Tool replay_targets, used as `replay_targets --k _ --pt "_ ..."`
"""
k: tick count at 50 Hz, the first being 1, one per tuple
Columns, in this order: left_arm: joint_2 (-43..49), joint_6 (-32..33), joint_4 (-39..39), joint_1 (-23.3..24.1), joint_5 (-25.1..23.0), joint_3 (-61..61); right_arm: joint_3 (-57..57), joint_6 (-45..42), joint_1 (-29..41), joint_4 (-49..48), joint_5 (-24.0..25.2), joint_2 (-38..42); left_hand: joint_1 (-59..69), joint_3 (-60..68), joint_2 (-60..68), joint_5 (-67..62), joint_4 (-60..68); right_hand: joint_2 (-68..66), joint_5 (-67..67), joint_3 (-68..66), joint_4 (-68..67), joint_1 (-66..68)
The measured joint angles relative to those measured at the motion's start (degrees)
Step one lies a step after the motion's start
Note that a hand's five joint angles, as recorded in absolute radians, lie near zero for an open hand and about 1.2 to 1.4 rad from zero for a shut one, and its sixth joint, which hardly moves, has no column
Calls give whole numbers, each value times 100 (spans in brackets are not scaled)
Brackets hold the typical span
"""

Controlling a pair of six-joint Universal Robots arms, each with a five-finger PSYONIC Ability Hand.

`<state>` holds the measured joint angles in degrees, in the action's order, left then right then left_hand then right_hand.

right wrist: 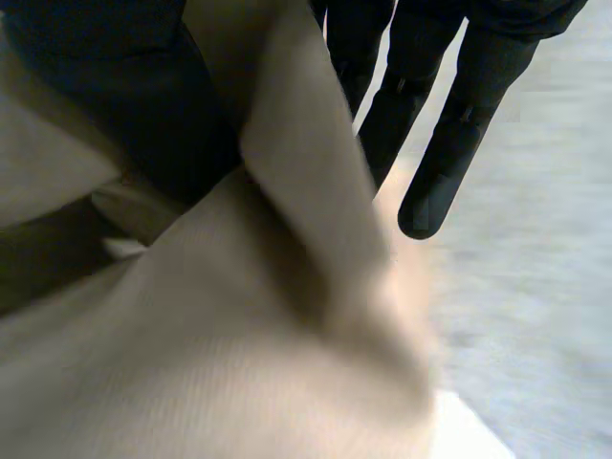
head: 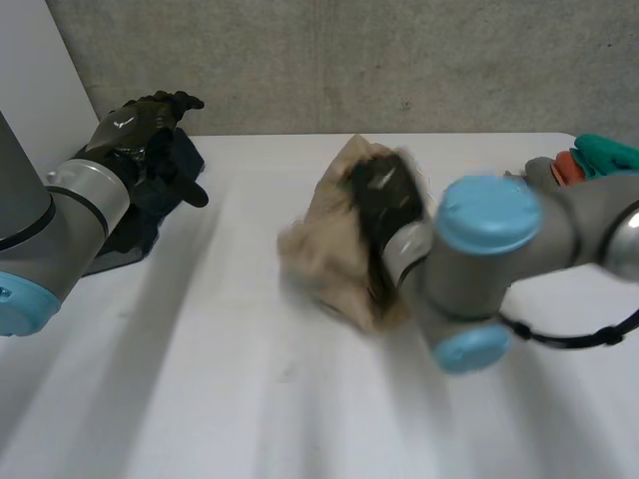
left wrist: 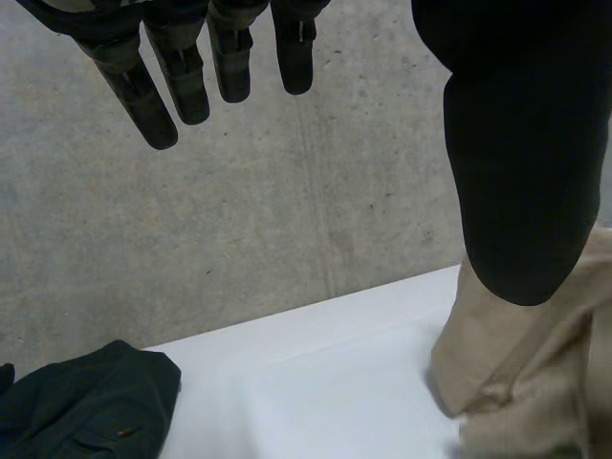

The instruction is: Fold the laundry.

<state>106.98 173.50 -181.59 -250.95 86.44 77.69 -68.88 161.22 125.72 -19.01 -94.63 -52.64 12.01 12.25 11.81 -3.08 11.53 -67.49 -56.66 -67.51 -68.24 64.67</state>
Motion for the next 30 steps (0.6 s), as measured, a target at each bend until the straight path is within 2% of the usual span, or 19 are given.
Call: replay_targets --k 4,7,14,16,18,20,23,30 --pt "7 32 1 5 12 -10 -2 902 -497 -304 -522 -517 0 0 0 0 0 0 -3 -12 -15 0" --pt "37 83 1 36 15 -24 -10 1181 -855 -247 -754 -704 0 0 0 0 0 0 -70 -12 -15 0" --pt "288 491 10 384 15 -95 -85 1043 -1377 350 -999 -551 0 0 0 0 0 9 -141 -5 -16 -6" --pt "397 678 16 537 19 -133 -115 1022 -1437 469 -1009 -503 0 0 0 0 0 977 846 960 966 -947" --pt "577 973 32 778 37 -204 -170 1036 -1507 627 -993 -446 0 0 0 0 0 3371 3203 3261 3239 -3193" --pt "743 1219 62 995 82 -286 -209 1097 -1543 726 -955 -428 0 0 0 0 0 5060 4839 4950 4894 -4821" --pt "957 1493 123 1273 188 -421 -242 1205 -1575 828 -894 -437 0 0 0 0 0 5560 5356 5527 5562 -5229" --pt "1598 1768 455 1951 653 -1124 -285 1338 -1789 1225 -677 -725 0 0 0 0 0 5567 5356 5549 5628 -5230"
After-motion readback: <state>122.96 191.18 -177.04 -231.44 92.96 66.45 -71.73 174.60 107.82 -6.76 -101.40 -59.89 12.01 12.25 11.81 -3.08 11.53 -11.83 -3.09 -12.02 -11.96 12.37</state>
